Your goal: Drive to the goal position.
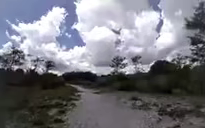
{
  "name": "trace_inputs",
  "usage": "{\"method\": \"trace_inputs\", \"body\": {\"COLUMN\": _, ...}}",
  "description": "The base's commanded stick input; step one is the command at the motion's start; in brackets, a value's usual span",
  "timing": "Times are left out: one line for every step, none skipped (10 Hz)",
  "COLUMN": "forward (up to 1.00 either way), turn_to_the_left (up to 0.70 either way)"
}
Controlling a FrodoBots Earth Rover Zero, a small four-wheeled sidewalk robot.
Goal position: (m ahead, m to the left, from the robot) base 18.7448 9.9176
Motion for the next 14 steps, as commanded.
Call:
{"method": "trace_inputs", "body": {"forward": 0.70, "turn_to_the_left": 0.00}}
{"method": "trace_inputs", "body": {"forward": 0.70, "turn_to_the_left": 0.00}}
{"method": "trace_inputs", "body": {"forward": 0.70, "turn_to_the_left": 0.00}}
{"method": "trace_inputs", "body": {"forward": 0.70, "turn_to_the_left": 0.00}}
{"method": "trace_inputs", "body": {"forward": 0.70, "turn_to_the_left": 0.00}}
{"method": "trace_inputs", "body": {"forward": 0.70, "turn_to_the_left": 0.00}}
{"method": "trace_inputs", "body": {"forward": 0.70, "turn_to_the_left": 0.00}}
{"method": "trace_inputs", "body": {"forward": 0.70, "turn_to_the_left": 0.00}}
{"method": "trace_inputs", "body": {"forward": 0.70, "turn_to_the_left": 0.00}}
{"method": "trace_inputs", "body": {"forward": 0.70, "turn_to_the_left": 0.00}}
{"method": "trace_inputs", "body": {"forward": 0.70, "turn_to_the_left": 0.00}}
{"method": "trace_inputs", "body": {"forward": 0.70, "turn_to_the_left": 0.00}}
{"method": "trace_inputs", "body": {"forward": 0.70, "turn_to_the_left": 0.00}}
{"method": "trace_inputs", "body": {"forward": 0.70, "turn_to_the_left": 0.00}}
